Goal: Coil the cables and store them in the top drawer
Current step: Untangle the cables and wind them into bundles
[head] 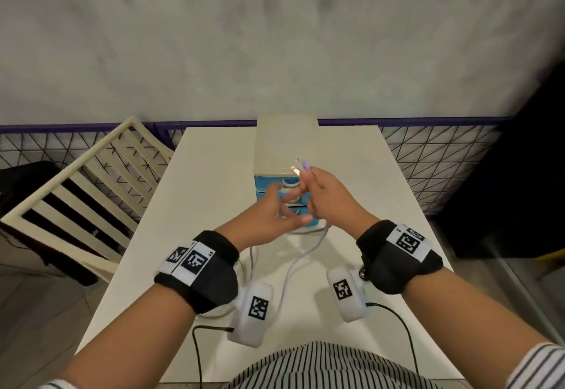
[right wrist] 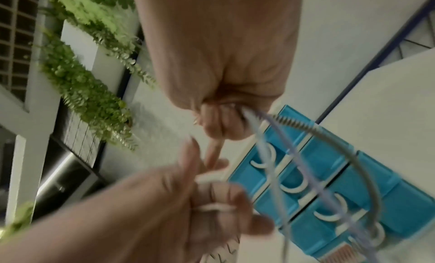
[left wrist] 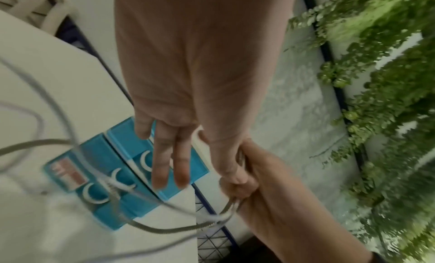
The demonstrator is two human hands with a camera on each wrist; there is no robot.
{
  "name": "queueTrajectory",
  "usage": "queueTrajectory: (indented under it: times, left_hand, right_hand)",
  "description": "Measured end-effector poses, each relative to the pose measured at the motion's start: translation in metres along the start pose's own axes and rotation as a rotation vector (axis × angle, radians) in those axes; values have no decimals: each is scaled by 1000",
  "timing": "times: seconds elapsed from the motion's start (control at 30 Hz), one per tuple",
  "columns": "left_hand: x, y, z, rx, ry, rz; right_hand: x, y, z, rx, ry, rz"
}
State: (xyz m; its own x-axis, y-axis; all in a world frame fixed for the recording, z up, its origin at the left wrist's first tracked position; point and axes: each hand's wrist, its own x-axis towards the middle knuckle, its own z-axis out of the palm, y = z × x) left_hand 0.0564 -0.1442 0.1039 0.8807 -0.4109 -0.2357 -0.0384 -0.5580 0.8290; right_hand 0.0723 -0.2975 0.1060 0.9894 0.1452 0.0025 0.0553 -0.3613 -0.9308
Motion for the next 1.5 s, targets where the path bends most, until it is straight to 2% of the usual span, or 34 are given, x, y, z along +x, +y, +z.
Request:
queueTrajectory:
  times: [0.13,0.23,0.33,0.43,0.57,0.63,0.7,0.77,0.83,0.93,1.0,1.07,1.17,1.4,1.5]
  left_hand:
    - [0,-26,0,99,-64,7]
    - [-1,-26,1,108,76,109]
    - [-2,-4,12,-14,35,158]
    - [0,4,26,32,-3,223]
    - [-4,-3,29,-137,-122,220]
    - [-8,-9,22,-138,-209,167]
    - [-10,-15,12,2,-240,127]
    - [-5,-19,-1,239,-134,152]
    - [-1,-13,-8,388,12,239]
    - [-1,5,-10,362,174,386]
    - [1,13,-8,350,235,426]
    - [3,16,-6,284,305,400]
    - [5,20,-1,101,340,312]
    - [11,20,-1,120,398,264]
    - [15,17,-2,128,397,256]
  right_hand:
    - [-1,-2,-18,509,-47,96]
    - [1,1,-21,834,-110,196]
    - [4,-3,-13,923,-114,224]
    - [8,-6,-11,942,-91,192]
    - [13,-2,-21,993,10,163]
    - [15,1,-30,1026,65,156]
    - [14,5,-38,1012,85,163]
    - [8,8,-37,900,42,191]
    - [1,11,-29,779,-33,214]
    - [-7,12,-20,674,-129,220]
    - [-8,12,-18,602,-184,220]
    - [-8,14,-13,573,-221,221]
    - [-12,15,-4,580,-249,207]
    - [-21,14,4,502,-218,163]
    - [-24,11,2,447,-281,154]
